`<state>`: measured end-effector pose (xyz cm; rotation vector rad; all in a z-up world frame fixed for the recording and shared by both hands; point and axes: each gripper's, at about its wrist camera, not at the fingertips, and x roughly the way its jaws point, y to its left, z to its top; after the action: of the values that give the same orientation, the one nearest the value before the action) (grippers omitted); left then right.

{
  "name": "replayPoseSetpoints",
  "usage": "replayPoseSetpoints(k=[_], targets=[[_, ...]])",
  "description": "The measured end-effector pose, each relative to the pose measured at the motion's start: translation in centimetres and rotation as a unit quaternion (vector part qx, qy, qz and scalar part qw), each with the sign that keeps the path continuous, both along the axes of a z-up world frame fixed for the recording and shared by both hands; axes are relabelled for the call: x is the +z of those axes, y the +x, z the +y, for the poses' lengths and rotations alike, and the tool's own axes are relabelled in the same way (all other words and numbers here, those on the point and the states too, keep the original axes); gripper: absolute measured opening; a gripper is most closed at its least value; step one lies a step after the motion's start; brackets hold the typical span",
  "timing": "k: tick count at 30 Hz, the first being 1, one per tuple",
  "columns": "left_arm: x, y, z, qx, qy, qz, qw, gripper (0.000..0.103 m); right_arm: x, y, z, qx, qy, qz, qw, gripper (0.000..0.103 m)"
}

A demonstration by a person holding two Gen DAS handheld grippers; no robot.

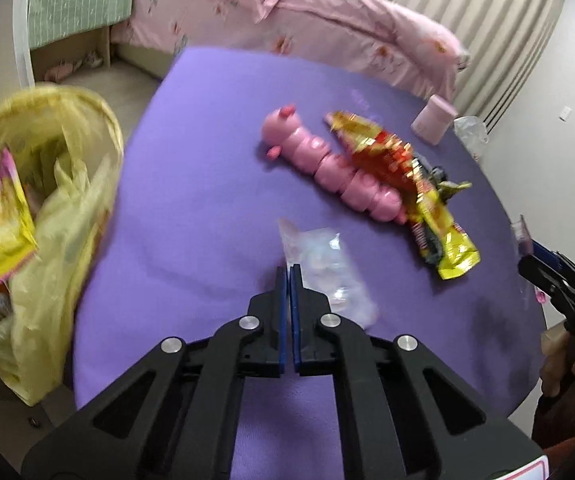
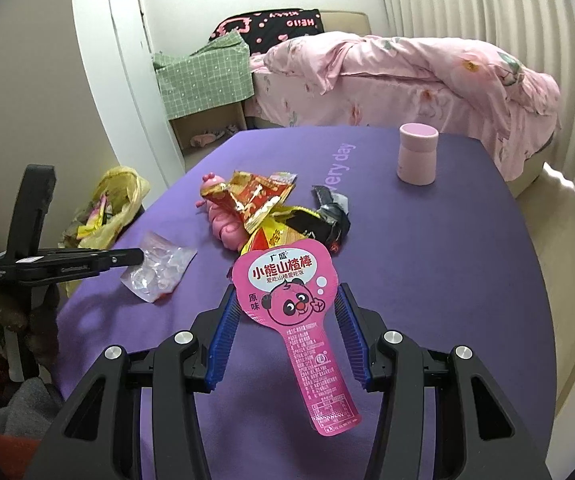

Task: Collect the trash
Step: 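Grasp the clear plastic tray with the left tool while the right tool grasps the pink lollipop card, then carry the plastic tray and lollipop card into the yellow bag and release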

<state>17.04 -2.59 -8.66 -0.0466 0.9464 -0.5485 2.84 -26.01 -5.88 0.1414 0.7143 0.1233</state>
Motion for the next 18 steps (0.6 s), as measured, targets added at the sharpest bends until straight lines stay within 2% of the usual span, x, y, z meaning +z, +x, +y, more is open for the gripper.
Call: replayPoseSetpoints(k=[5, 11, 18], targets=[[2.7, -1.5, 0.6, -0.006, 0.002, -0.051, 0.9987, 0.001, 1.0, 0.1, 0.0, 0.002, 0.008, -0.010, 1.000, 0.046], [5.6, -2.8, 1.6, -0.008, -0.002, -0.103, 0.9947, 0.001, 2.7, 0.5, 1.8, 0.023, -0.007, -0.029, 0.999, 0.046], [8.5, -3.0, 5.0, 0.033, -0.012, -0.147, 0.9885, 0.001, 5.4, 1.5, 5.0, 0.060, -0.027, -0.060, 0.996, 0.046]])
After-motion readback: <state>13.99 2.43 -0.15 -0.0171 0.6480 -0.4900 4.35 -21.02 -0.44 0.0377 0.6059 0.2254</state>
